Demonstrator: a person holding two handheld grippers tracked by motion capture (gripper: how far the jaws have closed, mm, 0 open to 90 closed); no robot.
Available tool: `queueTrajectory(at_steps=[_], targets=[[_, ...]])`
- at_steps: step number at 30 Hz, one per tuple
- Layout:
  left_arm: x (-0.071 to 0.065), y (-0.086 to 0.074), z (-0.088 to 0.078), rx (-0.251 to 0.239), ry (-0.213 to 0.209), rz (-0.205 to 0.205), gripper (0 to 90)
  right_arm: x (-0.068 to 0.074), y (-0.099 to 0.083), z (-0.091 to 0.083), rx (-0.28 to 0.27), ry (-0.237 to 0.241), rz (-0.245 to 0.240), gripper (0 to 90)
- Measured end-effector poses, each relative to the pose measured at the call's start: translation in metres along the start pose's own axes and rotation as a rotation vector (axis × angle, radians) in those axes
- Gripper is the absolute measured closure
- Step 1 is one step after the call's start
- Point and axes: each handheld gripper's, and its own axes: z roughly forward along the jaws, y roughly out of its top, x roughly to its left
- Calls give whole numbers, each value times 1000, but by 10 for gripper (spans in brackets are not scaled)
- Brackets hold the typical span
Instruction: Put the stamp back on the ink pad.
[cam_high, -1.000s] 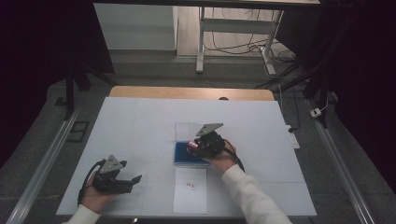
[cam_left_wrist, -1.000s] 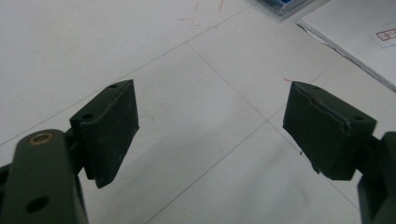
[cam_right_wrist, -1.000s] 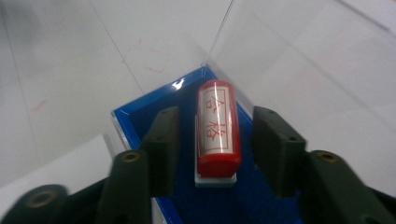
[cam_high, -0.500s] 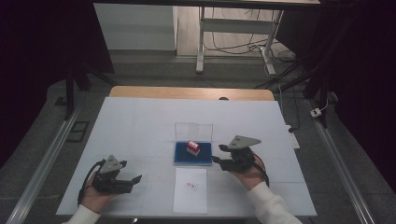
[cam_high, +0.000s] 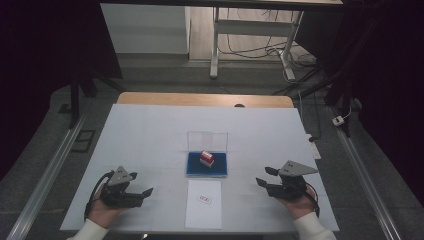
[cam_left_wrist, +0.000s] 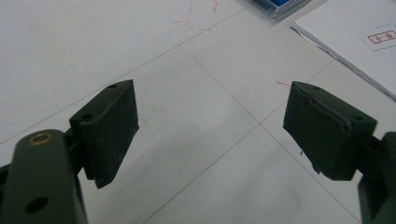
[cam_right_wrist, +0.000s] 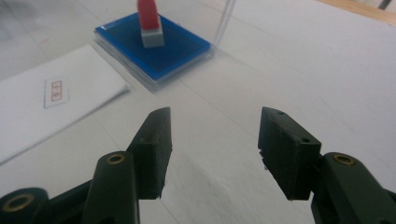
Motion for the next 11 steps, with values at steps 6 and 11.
queueTrajectory(at_steps=[6,11], targets=[[0,0,0,1,-1,2,177,-7,-9,-4,2,-17,21,447],[0,0,0,-1,-3,-1,177,-5,-8,-3,2,-17,2,447]])
